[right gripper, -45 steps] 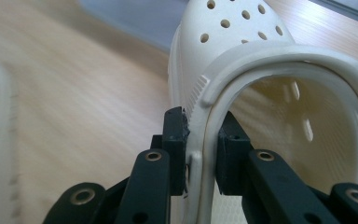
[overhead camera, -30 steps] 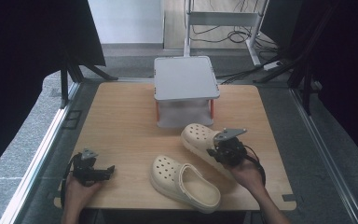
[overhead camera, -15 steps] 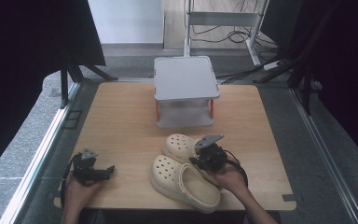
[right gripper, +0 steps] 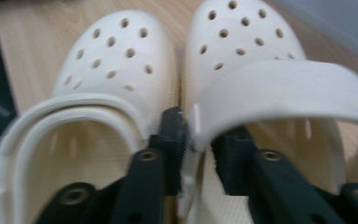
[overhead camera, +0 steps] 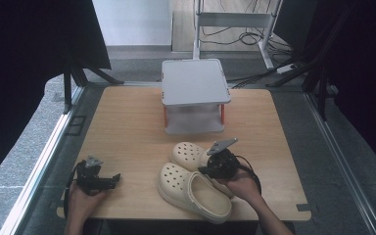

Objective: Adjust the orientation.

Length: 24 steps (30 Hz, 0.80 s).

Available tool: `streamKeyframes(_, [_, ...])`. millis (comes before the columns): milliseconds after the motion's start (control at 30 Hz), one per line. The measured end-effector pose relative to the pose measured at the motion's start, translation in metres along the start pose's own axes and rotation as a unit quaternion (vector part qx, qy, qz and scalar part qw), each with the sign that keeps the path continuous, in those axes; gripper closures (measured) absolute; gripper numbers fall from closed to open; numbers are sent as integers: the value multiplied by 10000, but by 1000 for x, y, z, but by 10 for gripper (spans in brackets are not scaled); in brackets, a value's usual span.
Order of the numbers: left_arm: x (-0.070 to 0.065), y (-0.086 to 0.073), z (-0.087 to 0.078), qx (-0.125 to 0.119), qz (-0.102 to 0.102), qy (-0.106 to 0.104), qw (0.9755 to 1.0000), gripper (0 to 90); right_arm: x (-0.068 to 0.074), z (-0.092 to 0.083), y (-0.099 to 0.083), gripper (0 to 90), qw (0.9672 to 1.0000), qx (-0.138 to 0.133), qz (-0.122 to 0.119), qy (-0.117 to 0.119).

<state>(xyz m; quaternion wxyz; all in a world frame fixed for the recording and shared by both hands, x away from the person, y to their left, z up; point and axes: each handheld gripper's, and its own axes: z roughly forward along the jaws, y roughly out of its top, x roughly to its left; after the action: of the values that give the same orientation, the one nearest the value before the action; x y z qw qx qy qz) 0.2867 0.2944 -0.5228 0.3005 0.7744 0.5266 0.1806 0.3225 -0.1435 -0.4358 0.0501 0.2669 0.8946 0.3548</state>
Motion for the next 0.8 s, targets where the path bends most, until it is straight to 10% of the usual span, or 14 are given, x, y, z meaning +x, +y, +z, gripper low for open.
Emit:
streamKeyframes(200, [0,0,0,0,0,1,10000,0,1,-4,1,777,9999,136,7,21])
streamKeyframes(467, [0,0,0,0,-1,4,10000,0,-7,-16,1,587,10000,4,60,22])
streamKeyframes(800, [0,0,0,0,-1,1,10000,0,-5,-18,5,698,9999,-105,41,104])
